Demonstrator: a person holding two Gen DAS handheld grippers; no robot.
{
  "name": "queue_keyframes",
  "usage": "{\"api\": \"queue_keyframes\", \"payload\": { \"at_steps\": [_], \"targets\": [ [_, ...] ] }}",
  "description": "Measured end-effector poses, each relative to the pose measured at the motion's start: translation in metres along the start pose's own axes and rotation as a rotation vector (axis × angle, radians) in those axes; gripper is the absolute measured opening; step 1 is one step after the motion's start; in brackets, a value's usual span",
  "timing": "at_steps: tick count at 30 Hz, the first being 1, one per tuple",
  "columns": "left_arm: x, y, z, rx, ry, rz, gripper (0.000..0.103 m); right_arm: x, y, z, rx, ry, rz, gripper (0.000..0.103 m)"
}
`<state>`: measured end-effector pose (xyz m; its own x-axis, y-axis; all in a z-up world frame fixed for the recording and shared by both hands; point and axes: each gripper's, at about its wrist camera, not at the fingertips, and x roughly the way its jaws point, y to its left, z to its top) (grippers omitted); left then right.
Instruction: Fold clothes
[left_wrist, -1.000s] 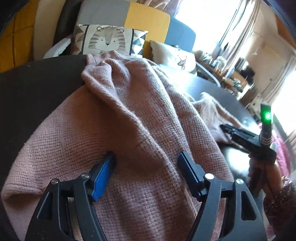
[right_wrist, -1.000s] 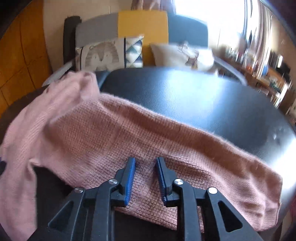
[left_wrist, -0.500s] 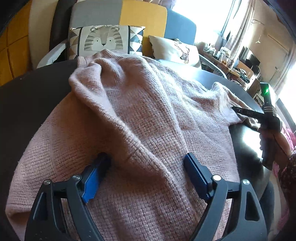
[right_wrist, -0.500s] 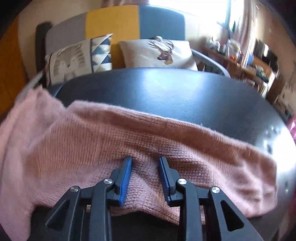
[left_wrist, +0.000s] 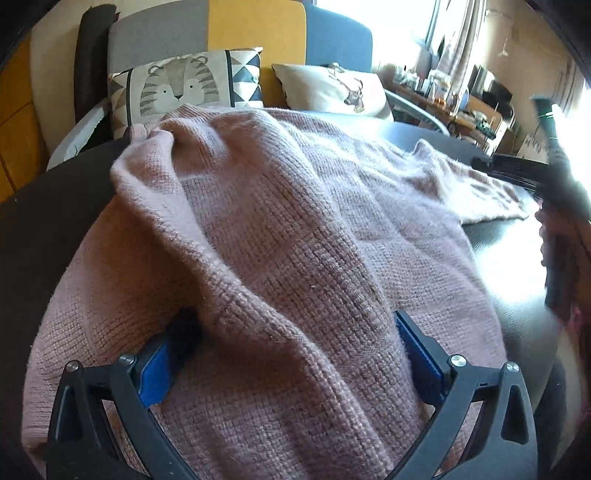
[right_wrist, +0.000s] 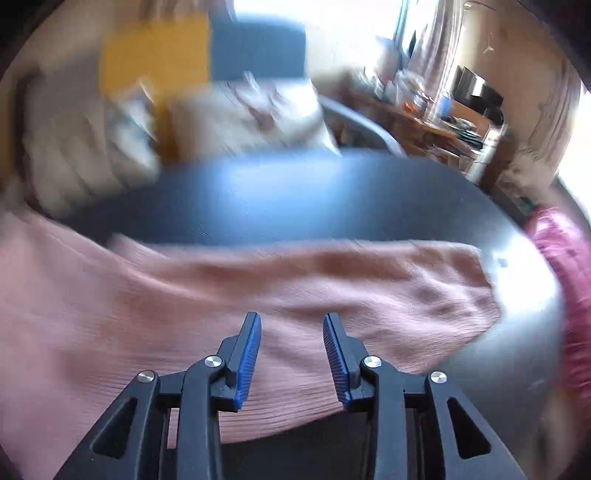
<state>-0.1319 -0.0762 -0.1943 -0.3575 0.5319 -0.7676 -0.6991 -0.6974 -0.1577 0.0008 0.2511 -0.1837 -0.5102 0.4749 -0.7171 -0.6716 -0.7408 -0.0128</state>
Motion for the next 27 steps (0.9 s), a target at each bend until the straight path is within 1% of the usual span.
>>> {"api": "queue_keyframes", "payload": {
  "at_steps": [2, 3, 4, 7, 8, 11, 13, 14, 17, 18, 20, 21, 22, 23, 24, 25, 26, 27],
  "targets": [
    [-0.003, 0.006, 0.001, -0.022, -0.010, -0.030, 0.103, -0.025, 0.025, -0.004, -0.063, -0.061, 0.107, 0.035],
    [-0.005, 0.009, 0.000, -0.039, -0.020, -0.051, 0.103, -0.036, 0.049, -0.009, -0.110, -0.066, 0.204, 0.034],
    [-0.007, 0.012, -0.001, -0.057, -0.030, -0.074, 0.103, -0.041, 0.067, -0.015, -0.135, -0.047, 0.278, 0.034],
    [-0.018, 0.029, -0.004, -0.135, -0.057, -0.166, 0.103, -0.043, 0.110, -0.038, -0.185, 0.041, 0.365, 0.033],
    [-0.021, 0.034, -0.006, -0.157, -0.061, -0.187, 0.103, -0.041, 0.118, -0.046, -0.204, 0.058, 0.345, 0.033],
    [-0.031, 0.042, -0.011, -0.199, -0.043, -0.196, 0.103, -0.036, 0.135, -0.072, -0.276, 0.025, 0.240, 0.033],
    [-0.038, 0.038, -0.012, -0.185, -0.012, -0.195, 0.103, -0.036, 0.144, -0.083, -0.322, 0.008, 0.179, 0.034],
    [-0.043, 0.035, -0.013, -0.178, 0.004, -0.200, 0.103, -0.037, 0.148, -0.087, -0.343, 0.004, 0.154, 0.036],
    [-0.060, 0.027, -0.025, -0.173, 0.050, -0.250, 0.103, -0.038, 0.149, -0.088, -0.377, -0.013, 0.120, 0.036],
    [-0.066, 0.025, -0.029, -0.171, 0.065, -0.263, 0.103, -0.038, 0.146, -0.087, -0.372, -0.014, 0.127, 0.036],
    [-0.070, 0.023, -0.043, -0.158, 0.100, -0.230, 0.101, -0.037, 0.142, -0.086, -0.356, -0.012, 0.147, 0.036],
    [-0.071, 0.023, -0.050, -0.148, 0.112, -0.225, 0.094, -0.037, 0.140, -0.086, -0.347, -0.011, 0.158, 0.036],
    [-0.073, 0.019, -0.056, -0.121, 0.112, -0.205, 0.089, -0.037, 0.137, -0.085, -0.343, -0.010, 0.165, 0.036],
    [-0.075, 0.014, -0.062, -0.092, 0.111, -0.184, 0.087, -0.041, 0.135, -0.086, -0.341, -0.011, 0.167, 0.036],
    [-0.075, 0.007, -0.063, -0.044, 0.108, -0.156, 0.082, -0.042, 0.137, -0.088, -0.343, -0.013, 0.165, 0.036],
    [-0.076, 0.000, -0.064, 0.003, 0.105, -0.128, 0.074, -0.043, 0.139, -0.090, -0.346, -0.015, 0.161, 0.036],
    [-0.076, -0.006, -0.064, 0.047, 0.102, -0.102, 0.069, -0.041, 0.141, -0.090, -0.352, -0.017, 0.155, 0.036],
    [-0.075, -0.006, -0.063, 0.064, 0.097, -0.090, 0.054, -0.039, 0.143, -0.090, -0.357, -0.019, 0.151, 0.036]
  ]
}}
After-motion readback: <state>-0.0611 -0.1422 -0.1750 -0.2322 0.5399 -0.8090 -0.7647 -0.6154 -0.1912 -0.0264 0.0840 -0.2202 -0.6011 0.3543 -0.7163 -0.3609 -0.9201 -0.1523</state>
